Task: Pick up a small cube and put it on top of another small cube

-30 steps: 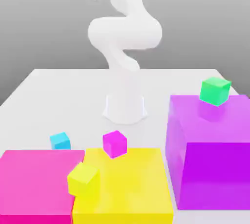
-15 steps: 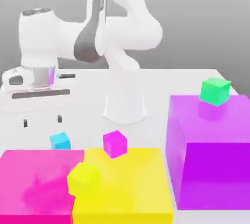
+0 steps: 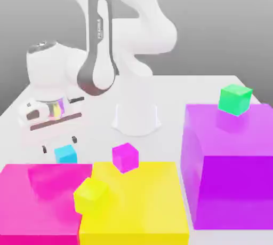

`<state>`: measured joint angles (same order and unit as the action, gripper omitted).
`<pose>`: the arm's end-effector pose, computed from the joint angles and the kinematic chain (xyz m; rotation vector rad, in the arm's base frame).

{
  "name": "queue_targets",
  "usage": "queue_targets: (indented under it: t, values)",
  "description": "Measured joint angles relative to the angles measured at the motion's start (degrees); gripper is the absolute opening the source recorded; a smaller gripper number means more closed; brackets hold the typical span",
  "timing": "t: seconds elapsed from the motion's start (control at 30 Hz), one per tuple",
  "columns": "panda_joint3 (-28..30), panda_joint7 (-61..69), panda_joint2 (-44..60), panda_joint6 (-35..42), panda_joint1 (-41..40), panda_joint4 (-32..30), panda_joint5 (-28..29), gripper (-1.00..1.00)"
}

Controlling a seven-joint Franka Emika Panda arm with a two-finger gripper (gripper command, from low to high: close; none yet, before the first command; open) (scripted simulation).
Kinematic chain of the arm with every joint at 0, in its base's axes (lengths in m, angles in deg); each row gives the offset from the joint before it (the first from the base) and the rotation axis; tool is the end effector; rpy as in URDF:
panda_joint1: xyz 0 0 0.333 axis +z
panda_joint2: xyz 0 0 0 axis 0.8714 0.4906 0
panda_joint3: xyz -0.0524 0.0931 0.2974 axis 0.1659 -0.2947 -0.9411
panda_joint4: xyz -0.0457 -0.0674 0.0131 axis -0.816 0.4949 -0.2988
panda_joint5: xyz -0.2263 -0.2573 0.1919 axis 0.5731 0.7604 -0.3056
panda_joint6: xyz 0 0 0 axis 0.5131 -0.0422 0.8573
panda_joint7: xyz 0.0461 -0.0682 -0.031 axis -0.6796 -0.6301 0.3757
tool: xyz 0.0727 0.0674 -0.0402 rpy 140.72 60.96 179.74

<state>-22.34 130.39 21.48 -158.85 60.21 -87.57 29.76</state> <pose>0.2335 -0.2251 0.1761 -3.0950 0.3441 -0.0273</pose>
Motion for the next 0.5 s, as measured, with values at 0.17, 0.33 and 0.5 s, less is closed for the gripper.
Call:
queue_targets:
  t: [0.17, 0.33, 0.5]
  values:
    - [-7.32, 10.86, 3.83, -1.19, -3.94, 1.66, -14.86, 0.0]
    - [-14.89, 19.18, 7.19, -2.76, -8.74, 3.04, -26.1, 0.0]
    - [-22.15, 26.23, 10.3, -4.87, -13.49, 4.1, -35.71, 0.0]
